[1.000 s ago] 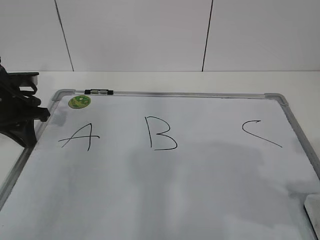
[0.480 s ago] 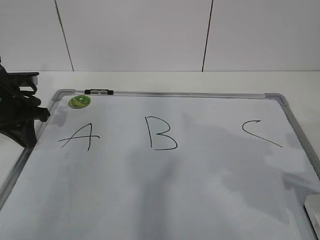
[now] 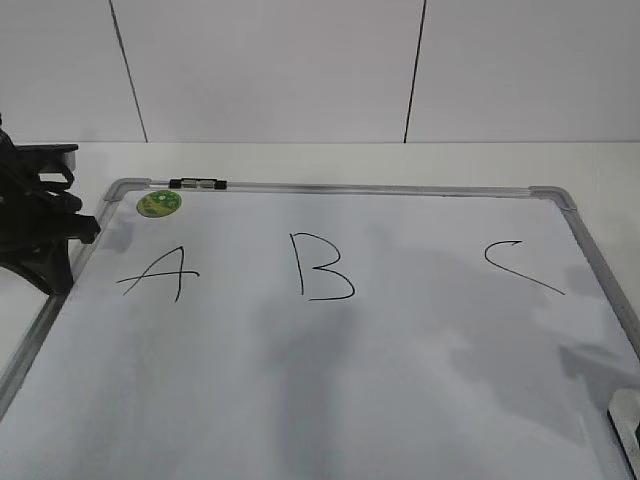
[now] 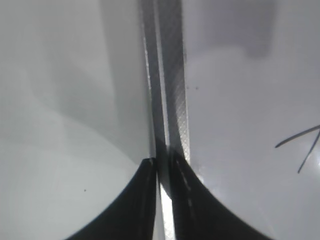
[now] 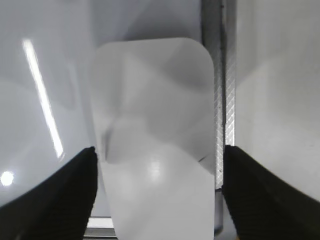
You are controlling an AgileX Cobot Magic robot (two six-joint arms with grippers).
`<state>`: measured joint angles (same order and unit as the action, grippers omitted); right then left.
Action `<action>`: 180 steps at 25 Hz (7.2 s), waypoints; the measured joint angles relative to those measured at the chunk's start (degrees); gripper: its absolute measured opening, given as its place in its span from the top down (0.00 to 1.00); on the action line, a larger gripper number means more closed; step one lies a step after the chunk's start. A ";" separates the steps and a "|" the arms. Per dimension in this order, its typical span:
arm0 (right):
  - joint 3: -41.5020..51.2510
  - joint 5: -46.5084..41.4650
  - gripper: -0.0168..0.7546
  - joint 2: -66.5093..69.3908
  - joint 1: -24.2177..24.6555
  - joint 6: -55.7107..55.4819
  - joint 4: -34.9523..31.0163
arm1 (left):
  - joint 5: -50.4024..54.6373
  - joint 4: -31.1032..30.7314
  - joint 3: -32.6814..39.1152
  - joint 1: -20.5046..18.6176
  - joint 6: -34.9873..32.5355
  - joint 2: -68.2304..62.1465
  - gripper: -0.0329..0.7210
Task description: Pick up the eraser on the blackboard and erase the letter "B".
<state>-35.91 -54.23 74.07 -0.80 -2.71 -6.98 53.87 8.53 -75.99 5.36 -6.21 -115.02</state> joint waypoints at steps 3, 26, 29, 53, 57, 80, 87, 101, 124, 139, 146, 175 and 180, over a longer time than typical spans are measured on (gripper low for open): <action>0.00 0.52 0.20 0.04 -1.04 0.19 0.00 | 0.00 0.00 0.00 0.00 0.00 0.00 0.85; -0.25 0.61 0.21 6.20 -2.05 -0.65 1.61 | 0.22 0.00 -0.14 0.00 -0.10 -0.04 0.85; -0.25 0.35 0.23 6.20 -2.05 -0.65 1.61 | 0.22 0.00 -0.14 0.00 -0.10 -0.04 0.85; -10.65 -10.03 0.29 6.66 -2.05 -1.17 2.92 | 0.89 0.93 -0.14 0.00 -0.10 -0.17 0.85; -12.20 -10.67 0.29 6.66 -2.05 -1.17 2.37 | 0.89 0.93 -0.14 0.00 -0.10 -0.17 0.85; -44.32 -15.82 0.29 24.07 -15.03 -2.96 2.11 | 1.30 0.93 -0.25 0.00 -0.10 -0.17 0.85; -62.67 -15.82 0.29 39.97 -20.85 -3.50 3.86 | 1.46 0.93 -0.25 0.00 -0.10 -0.17 0.85; -76.50 -16.60 0.29 57.28 -25.17 -3.50 4.07 | 2.14 1.02 -0.25 0.00 -0.10 -0.26 0.85; -80.91 -17.17 0.29 60.14 -35.94 -3.26 4.85 | 3.86 0.72 -0.34 0.00 -0.10 -0.39 0.85; -82.08 -17.59 0.29 61.68 -33.39 -5.45 1.00 | 4.06 0.58 -0.34 0.00 -0.10 -0.39 0.85; -82.79 -16.53 0.29 62.43 -27.82 -6.46 -1.97 | 3.88 0.58 -0.34 0.00 -0.10 -0.39 0.85; -87.85 -15.66 0.29 64.68 -32.82 1.97 5.07 | 5.53 0.04 -0.34 0.00 -0.10 -0.39 0.84; -91.84 -16.66 0.29 66.82 -34.02 2.71 3.22 | 5.75 -0.06 -0.34 0.00 -0.10 -0.39 0.84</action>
<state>-127.76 -70.89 140.89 -34.82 0.00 -3.76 59.61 8.47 -76.34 5.36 -6.31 -115.42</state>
